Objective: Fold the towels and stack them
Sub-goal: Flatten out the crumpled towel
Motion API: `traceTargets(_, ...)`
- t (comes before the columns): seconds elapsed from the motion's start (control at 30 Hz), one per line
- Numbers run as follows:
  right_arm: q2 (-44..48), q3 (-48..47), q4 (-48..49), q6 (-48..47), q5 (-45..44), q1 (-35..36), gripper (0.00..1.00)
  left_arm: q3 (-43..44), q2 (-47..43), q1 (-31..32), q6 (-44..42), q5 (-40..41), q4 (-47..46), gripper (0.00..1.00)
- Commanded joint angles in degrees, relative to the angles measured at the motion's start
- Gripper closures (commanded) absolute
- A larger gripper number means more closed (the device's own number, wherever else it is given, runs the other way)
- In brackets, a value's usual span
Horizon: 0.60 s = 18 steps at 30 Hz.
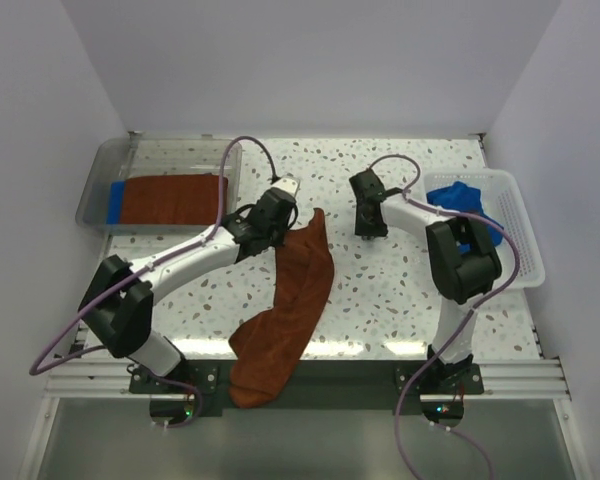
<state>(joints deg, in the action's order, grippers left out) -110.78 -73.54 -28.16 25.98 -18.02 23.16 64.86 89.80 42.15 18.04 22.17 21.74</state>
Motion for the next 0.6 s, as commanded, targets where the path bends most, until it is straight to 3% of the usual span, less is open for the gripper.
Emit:
traceTargets(0.0, 3.0, 3.0, 3.5, -0.9, 0.0, -1.7, 0.61, -1.1, -4.3, -0.2, 0.7, 0.3, 0.4, 1.0)
traceTargets(0.1, 4.9, 2.0, 5.7, -1.5, 5.0, -0.7, 0.6, -1.7, -4.4, -0.2, -0.2, 0.5, -0.8, 1.0)
traceTargets(0.17, 6.4, 1.0, 6.4, -0.8, 6.9, -0.3, 0.57, 2.5, -2.3, -1.1, -2.7, 3.2, 1.4, 1.0)
traceTargets(0.23, 8.6, 2.4, 8.3, -0.1, 7.5, -0.3, 0.53, 12.3, 0.2, -1.5, -4.8, 4.3, 3.9, 1.0)
traceTargets(0.3, 11.6, 3.9, 8.9, 0.1, 6.2, -0.4, 0.52, 21.7, 3.5, -0.4, -5.2, -3.0, 5.4, 1.0)
traceTargets(0.43, 15.9, 6.3, 10.2, 0.2, 5.5, -1.6, 0.51, 29.6, 7.7, 8.9, -6.0, -3.5, 6.2, 1.0)
traceTargets(0.57, 18.0, 6.8, 10.2, -2.2, 6.4, -2.1, 0.49, 22.0, 5.3, 5.9, 0.0, -5.6, 6.7, 1.0)
